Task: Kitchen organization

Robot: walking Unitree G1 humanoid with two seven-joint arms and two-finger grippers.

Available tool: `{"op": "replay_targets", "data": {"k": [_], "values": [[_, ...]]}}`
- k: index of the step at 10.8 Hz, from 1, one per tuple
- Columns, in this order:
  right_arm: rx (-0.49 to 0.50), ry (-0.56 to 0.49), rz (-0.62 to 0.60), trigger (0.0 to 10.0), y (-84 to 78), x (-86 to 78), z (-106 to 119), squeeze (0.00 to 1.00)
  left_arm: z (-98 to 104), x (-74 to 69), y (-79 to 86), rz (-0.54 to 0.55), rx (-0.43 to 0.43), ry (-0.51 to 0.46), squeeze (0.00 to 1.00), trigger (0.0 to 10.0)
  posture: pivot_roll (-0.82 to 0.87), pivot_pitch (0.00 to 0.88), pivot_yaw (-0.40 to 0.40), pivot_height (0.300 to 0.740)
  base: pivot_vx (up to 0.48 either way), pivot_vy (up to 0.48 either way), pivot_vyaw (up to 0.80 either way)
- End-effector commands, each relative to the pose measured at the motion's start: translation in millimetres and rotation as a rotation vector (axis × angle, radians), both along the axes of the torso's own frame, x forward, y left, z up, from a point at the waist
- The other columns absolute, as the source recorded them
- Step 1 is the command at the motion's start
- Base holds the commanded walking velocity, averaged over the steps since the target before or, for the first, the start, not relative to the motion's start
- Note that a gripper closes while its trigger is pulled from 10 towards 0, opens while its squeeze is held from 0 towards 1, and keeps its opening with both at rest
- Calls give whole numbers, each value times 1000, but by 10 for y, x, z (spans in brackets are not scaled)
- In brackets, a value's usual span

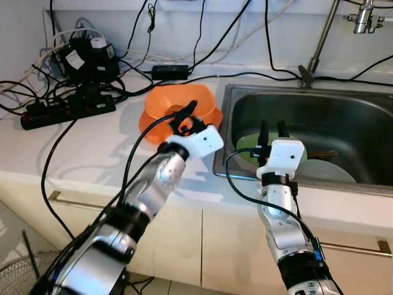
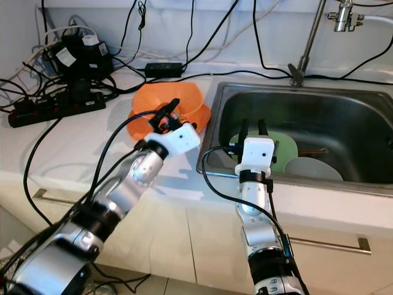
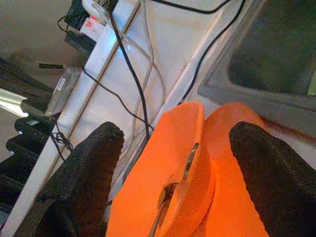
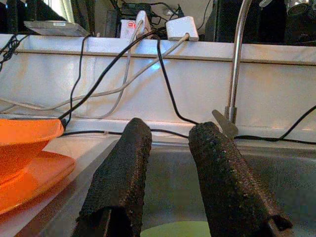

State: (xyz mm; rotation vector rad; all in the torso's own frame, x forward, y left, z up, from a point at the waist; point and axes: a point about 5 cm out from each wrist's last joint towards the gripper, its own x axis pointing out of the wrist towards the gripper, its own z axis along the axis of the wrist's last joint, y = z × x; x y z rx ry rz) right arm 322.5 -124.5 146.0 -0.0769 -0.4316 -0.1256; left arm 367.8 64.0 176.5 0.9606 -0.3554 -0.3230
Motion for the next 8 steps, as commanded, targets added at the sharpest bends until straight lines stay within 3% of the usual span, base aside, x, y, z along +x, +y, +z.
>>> {"op": "replay_targets", "data": {"k": [1, 2, 3, 8], "values": [[-2, -3, 4, 10000, 22, 12, 8, 0, 10, 33, 21, 18, 26, -6, 0, 10000, 37, 0, 81, 740, 0, 0, 0], [-2, -3, 3, 10000, 21, 12, 8, 0, 26, 45, 26, 25, 18, -15, 0, 1686, 36, 0, 83, 740, 0, 0, 0], [-2, -3, 3, 10000, 20, 12, 7, 0, 25, 48, 25, 26, 18, -15, 0, 0, 38, 0, 83, 740, 0, 0, 0], [-2, -6, 5, 10000, 21, 13, 13, 0, 12, 54, 3, 17, 6, -14, 0, 0, 31, 0, 81, 740, 0, 0, 0]]}}
